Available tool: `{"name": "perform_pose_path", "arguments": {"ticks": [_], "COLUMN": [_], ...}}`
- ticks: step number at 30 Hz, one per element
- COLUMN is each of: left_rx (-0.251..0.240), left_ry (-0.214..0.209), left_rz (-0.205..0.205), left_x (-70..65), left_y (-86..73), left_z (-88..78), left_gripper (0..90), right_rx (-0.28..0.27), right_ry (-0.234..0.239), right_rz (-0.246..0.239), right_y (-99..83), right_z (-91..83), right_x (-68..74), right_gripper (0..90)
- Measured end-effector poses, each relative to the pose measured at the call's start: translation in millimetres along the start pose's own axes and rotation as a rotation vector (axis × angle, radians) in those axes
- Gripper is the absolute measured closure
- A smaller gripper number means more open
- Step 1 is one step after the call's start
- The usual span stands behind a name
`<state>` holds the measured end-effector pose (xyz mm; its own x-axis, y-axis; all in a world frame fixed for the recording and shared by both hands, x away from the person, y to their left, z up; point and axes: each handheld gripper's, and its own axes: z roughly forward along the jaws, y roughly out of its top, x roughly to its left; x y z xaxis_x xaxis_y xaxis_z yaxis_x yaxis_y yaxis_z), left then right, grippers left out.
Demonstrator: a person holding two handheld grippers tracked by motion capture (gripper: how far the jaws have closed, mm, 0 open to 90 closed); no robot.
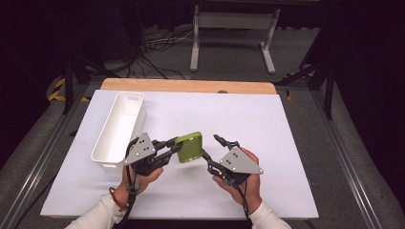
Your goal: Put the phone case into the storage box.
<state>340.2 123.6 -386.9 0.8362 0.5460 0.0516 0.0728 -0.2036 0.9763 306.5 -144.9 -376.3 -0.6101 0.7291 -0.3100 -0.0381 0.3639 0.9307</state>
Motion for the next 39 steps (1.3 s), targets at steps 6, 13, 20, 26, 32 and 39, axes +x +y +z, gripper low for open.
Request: {"name": "perform_pose_path", "arguments": {"ticks": [6,13,20,26,32,39], "left_rx": [0.001,0.002,0.002,-0.008,-0.010,-0.017], "left_ry": [-0.005,-0.006,-0.008,-0.007,-0.007,0.000], "left_rz": [0.000,0.011,0.006,0.011,0.010,0.018], "left_x": [0.2,1.8,1.9,1.4,1.9,4.2], "left_y": [0.1,0.1,-0.2,-0.4,0.1,2.1], "left_z": [-1.0,-2.9,-4.1,-3.9,-5.5,-9.6], "left_gripper": [77.8,77.8,77.7,77.7,77.7,77.7], "right_rx": [0.009,0.024,0.025,0.032,0.033,0.038], "right_ry": [-0.012,-0.014,-0.018,-0.016,-0.017,-0.013], "right_rz": [-0.010,-0.017,-0.013,-0.037,-0.050,-0.050], "right_y": [-2.4,-7.5,-11.5,-17.9,-23.8,-31.4], "right_z": [-1.2,-6.0,-9.9,-17.1,-23.3,-31.0], "right_x": [-0.1,-0.7,-2.7,-4.0,-4.3,-5.5], "right_gripper": [34.0,19.8,14.5,14.8,15.4,15.7]}}
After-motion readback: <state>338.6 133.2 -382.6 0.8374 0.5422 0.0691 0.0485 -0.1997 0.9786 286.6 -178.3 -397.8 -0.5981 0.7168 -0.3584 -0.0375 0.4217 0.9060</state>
